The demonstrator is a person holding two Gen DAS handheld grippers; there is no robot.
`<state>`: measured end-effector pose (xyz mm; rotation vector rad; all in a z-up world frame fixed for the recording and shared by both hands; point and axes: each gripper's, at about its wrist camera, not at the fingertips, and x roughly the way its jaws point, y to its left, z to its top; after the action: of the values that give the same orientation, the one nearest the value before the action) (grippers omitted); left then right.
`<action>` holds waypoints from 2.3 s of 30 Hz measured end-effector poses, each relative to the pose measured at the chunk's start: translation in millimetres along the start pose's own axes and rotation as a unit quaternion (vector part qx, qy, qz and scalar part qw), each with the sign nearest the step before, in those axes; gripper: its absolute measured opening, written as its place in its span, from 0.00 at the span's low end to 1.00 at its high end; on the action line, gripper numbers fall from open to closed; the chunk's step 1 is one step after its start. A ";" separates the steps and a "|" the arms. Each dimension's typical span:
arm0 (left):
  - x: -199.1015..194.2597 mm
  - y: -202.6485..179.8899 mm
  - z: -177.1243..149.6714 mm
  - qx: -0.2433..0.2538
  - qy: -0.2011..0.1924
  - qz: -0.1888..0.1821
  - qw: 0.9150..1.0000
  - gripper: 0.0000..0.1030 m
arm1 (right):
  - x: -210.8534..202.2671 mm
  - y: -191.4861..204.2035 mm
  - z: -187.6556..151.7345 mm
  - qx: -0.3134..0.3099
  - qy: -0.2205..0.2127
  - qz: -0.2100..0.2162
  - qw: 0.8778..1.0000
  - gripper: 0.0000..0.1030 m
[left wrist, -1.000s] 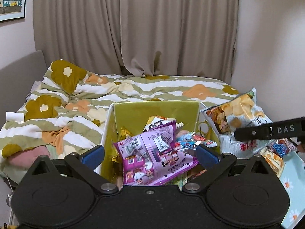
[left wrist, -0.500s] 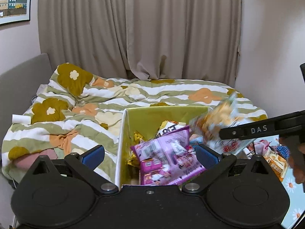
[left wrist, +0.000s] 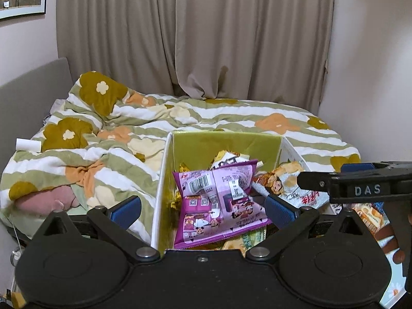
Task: Organize snacks
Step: 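Release the purple bag and white corn bag into the box and withdraw, then grasp the orange cake bag with the left gripper while the right grasps the monkey-print bag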
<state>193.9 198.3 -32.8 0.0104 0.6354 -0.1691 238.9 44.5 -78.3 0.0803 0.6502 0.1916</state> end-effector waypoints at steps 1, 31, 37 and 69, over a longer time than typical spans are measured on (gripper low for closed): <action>-1.9 -0.7 2.1 -0.002 0.001 0.000 1.000 1.00 | -2.6 -0.8 0.8 -0.002 -0.001 0.001 1.000 1.00; -7.8 -213.0 18.0 0.029 -0.003 -0.004 1.000 1.00 | -153.2 -195.3 -6.1 0.044 -0.058 -0.064 0.995 1.00; 31.3 -271.5 4.2 0.011 0.040 -0.022 0.999 1.00 | -150.1 -273.9 -21.9 0.071 -0.028 -0.086 0.993 1.00; 198.0 -368.2 -72.6 -0.069 0.203 -0.016 0.977 0.66 | 12.4 -401.0 -68.8 0.082 0.141 0.048 0.985 1.00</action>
<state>248.7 -190.8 -192.8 -0.1029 1.0555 -0.1551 267.7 -344.7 -194.1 0.2471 0.9455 0.2446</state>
